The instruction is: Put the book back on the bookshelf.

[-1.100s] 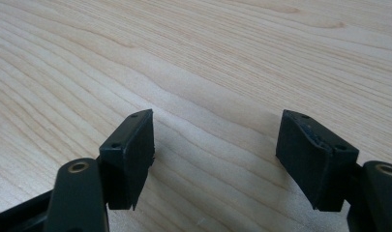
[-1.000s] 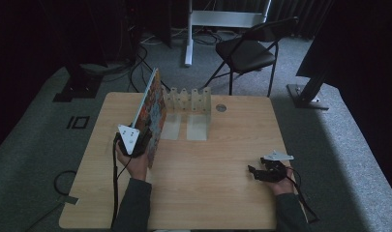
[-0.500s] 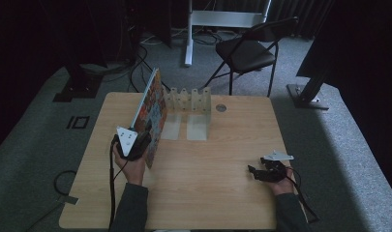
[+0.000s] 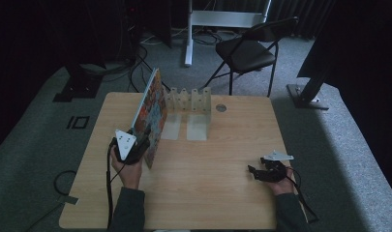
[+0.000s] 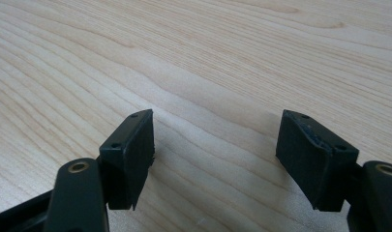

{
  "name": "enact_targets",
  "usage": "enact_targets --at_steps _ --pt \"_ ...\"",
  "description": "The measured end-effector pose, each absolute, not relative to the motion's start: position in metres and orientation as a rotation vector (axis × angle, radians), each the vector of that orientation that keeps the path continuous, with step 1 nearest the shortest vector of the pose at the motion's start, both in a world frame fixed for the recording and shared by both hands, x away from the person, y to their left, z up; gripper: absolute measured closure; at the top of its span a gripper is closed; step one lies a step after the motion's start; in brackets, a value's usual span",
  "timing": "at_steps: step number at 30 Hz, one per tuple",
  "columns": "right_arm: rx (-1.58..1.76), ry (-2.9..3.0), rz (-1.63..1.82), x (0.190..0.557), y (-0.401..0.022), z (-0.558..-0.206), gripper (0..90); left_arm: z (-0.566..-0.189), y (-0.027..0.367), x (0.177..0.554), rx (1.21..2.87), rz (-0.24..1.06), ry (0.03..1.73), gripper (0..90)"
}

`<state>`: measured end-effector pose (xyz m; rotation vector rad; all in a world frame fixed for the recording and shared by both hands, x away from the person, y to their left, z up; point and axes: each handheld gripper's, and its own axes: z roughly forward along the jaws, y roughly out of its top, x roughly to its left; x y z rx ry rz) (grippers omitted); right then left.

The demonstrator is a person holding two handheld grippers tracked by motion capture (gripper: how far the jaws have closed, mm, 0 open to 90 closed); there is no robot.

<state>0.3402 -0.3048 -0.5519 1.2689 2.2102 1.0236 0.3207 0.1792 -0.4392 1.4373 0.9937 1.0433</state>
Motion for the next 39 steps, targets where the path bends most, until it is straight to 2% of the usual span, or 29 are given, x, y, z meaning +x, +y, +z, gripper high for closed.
enact_targets --at_steps 39 --pt "1.267 2.211 1.021 0.340 -0.305 -0.552 29.5 -0.454 0.195 0.301 1.536 0.970 1.012 56.9"
